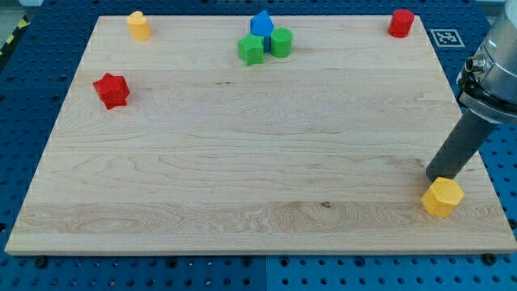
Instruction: Place the arm towards the top left side of the green star
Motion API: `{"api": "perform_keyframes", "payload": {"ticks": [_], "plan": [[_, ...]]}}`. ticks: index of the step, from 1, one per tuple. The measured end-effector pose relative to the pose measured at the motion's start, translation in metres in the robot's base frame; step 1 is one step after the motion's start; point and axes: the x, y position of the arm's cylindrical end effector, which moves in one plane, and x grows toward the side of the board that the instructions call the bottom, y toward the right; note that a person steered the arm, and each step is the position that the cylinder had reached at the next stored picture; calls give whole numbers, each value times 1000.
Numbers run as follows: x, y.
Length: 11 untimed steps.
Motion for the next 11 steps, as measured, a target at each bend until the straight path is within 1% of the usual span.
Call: {"api": "perform_keyframes", "payload": {"ticks": [1, 2, 3, 4, 7, 8, 10, 11], "plan": [[-3, -4], [-15, -24], [-29, -62], [-49, -113], [-131, -245], [-164, -281], [-251, -334], [-284, -334]]}}
